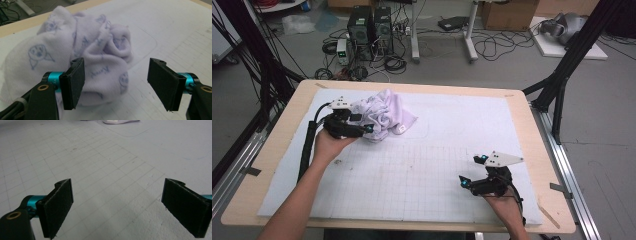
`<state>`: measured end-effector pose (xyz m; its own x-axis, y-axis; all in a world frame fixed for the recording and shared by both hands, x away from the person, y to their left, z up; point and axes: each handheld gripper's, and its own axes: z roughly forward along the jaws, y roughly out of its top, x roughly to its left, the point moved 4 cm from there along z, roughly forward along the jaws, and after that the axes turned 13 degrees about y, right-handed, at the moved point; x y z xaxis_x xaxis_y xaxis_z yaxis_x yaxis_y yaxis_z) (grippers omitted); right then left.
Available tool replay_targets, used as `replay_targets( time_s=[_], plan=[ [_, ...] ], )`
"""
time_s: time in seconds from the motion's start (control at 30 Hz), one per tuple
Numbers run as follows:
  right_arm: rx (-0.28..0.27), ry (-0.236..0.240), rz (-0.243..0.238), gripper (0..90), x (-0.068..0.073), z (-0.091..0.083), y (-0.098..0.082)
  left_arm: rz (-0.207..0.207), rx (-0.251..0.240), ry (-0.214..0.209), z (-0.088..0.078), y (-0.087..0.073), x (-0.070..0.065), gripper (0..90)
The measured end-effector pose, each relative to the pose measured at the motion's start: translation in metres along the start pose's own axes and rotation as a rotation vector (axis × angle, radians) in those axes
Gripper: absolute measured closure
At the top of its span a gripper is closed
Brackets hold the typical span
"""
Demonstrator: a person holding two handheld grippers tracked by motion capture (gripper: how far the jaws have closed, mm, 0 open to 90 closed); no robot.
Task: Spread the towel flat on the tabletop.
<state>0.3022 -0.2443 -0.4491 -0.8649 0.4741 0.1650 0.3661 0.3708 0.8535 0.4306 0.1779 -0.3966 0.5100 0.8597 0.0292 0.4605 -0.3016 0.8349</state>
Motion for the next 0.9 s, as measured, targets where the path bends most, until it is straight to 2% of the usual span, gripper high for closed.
replay_targets(
  time_s=[0.03,0.07,0.1,0.17,0.23,0.27,0.3,0.33,0.4,0.57,0.7,0.9],
  plan=[
    [0.000,0.000,0.000,9.5,0.000,0.000,0.000,0.000,0.000,0.000,0.000,0.000,0.000,31.7],
    [0.001,0.001,0.001,9.6,0.001,0.000,0.000,-0.014,0.014,0.001,0.010,0.003,0.001,32.7],
    [0.001,0.001,0.001,9.6,0.000,0.000,0.000,-0.014,0.014,0.001,0.010,0.003,0.001,32.7],
    [0.000,0.002,-0.001,9.6,0.000,0.000,0.000,-0.019,0.046,0.011,0.023,0.003,0.001,32.6],
    [0.001,0.005,0.002,9.6,0.000,0.000,0.000,-0.016,0.078,0.030,0.041,-0.005,0.002,32.4],
    [0.001,0.006,0.003,9.5,0.000,0.000,0.000,-0.016,0.078,0.030,0.041,-0.005,0.002,32.6],
    [0.001,0.008,0.004,9.6,0.000,0.000,0.000,-0.018,0.110,0.041,0.052,-0.011,0.003,32.9],
    [0.003,0.008,0.001,9.5,0.000,0.001,0.000,-0.023,0.120,0.036,0.056,-0.014,0.003,33.5],
    [0.007,0.011,0.001,9.6,0.000,0.001,-0.001,-0.034,0.133,0.039,0.062,-0.017,0.003,38.7],
    [0.015,0.018,-0.003,9.6,0.001,0.003,-0.001,-0.030,0.133,0.041,0.065,-0.018,0.001,57.3],
    [0.016,0.021,0.000,9.6,0.002,0.002,-0.001,-0.047,0.131,0.012,0.060,-0.016,0.004,72.7],
    [0.019,0.025,0.002,9.6,0.002,0.003,-0.001,-0.016,0.121,-0.009,0.044,-0.010,0.000,76.4]
  ],
)
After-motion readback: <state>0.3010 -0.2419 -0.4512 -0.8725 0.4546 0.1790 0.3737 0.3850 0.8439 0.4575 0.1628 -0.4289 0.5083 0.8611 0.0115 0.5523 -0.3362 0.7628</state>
